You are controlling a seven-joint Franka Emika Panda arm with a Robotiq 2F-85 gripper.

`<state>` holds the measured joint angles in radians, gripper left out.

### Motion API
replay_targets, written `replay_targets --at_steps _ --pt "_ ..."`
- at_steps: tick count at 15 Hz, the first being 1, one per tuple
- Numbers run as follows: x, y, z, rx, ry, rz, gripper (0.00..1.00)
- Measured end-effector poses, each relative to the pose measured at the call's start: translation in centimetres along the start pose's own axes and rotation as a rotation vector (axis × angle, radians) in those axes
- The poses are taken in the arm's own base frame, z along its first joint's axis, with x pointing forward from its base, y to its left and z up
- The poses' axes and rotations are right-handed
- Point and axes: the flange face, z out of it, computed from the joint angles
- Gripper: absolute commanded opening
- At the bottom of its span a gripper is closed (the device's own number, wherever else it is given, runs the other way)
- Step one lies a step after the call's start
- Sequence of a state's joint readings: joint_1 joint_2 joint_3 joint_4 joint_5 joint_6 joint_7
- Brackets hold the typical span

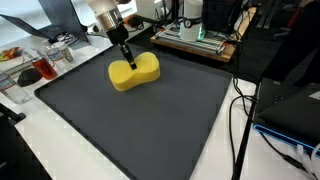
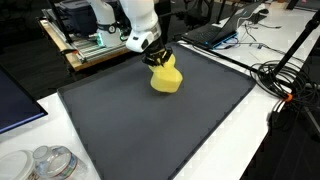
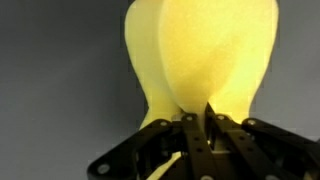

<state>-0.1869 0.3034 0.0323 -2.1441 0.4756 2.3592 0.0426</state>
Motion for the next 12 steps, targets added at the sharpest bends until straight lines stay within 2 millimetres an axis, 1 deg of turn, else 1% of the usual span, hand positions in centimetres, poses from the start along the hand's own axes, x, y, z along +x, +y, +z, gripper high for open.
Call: replay_targets --at_steps 2,4,6,8,10,12 --pt "-0.7 -0.4 -4.3 -0.004 0.012 -0.032 0.02" --pt "-2.2 -1.0 -9.0 -0.002 0.029 -0.069 0.02" --pt "-4.3 -2.0 -13.5 0.012 0.039 -0.110 0.02" --pt "-6.9 -3.1 -17.4 0.025 0.047 -0.150 0.02" --pt "-9.5 -4.2 -21.0 0.044 0.061 -0.191 0.02" --pt "-11.9 -5.0 -24.1 0.061 0.085 -0.223 0.02"
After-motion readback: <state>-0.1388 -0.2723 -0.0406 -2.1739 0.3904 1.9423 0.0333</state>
